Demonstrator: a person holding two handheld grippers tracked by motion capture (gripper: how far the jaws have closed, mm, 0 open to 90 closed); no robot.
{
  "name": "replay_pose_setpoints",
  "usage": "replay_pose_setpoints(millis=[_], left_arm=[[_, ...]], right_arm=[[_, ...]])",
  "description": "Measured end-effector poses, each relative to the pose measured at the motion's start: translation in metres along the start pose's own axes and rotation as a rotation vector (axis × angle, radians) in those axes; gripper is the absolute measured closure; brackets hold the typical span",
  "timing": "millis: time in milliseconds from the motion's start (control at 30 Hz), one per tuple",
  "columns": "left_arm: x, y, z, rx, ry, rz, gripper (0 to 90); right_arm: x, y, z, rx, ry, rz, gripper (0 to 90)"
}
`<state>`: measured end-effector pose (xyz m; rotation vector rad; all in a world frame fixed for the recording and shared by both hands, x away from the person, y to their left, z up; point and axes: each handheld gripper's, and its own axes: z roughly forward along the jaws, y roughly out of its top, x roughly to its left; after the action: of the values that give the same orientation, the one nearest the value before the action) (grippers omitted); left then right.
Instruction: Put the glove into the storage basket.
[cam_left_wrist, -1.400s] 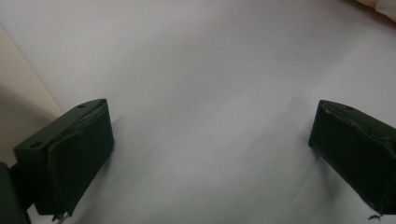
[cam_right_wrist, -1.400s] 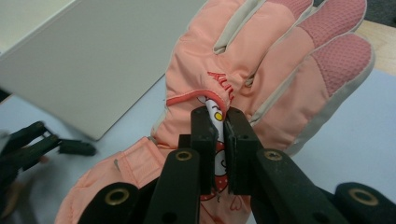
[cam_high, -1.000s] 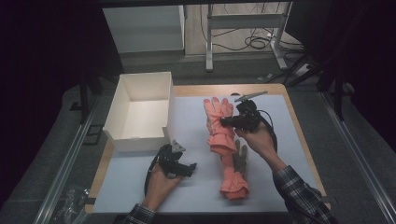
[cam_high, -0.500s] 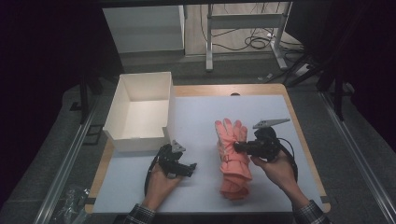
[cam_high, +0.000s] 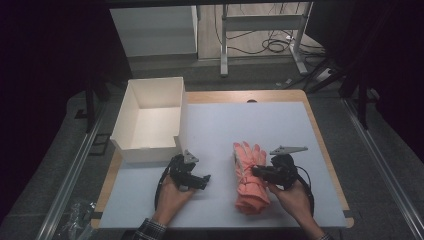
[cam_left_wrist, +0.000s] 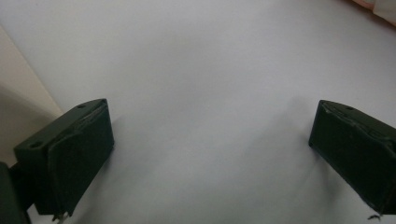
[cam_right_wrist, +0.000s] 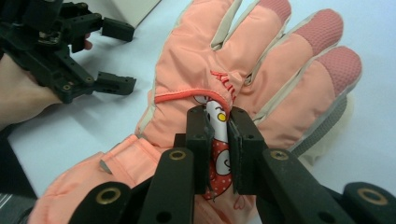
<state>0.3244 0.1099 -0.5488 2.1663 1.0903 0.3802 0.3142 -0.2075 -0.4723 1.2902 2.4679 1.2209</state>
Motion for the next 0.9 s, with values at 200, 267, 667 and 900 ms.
replay_pose_setpoints(millis=[200,267,667,900], left_arm=[[0.0,0.0,0.0,0.0,0.0,0.0,0.2],[0.0,0.0,0.0,0.0,0.0,0.0,0.2],[0.0,0.0,0.0,-0.002,0.0,-0.003,0.3],[-0.001,0.0,0.0,-0.006,0.0,-0.007,0.4]], right_arm=[[0.004,-0.005,0.005,-0.001,-0.038,-0.042,71.5],[0.004,-0.003,0.003,-0.003,-0.033,-0.059,64.0],[-0.003,0.01,-0.036,-0.082,-0.052,-0.143,49.2],[-0.023,-0.015,-0.043,-0.087,-0.088,-0.161,54.9]])
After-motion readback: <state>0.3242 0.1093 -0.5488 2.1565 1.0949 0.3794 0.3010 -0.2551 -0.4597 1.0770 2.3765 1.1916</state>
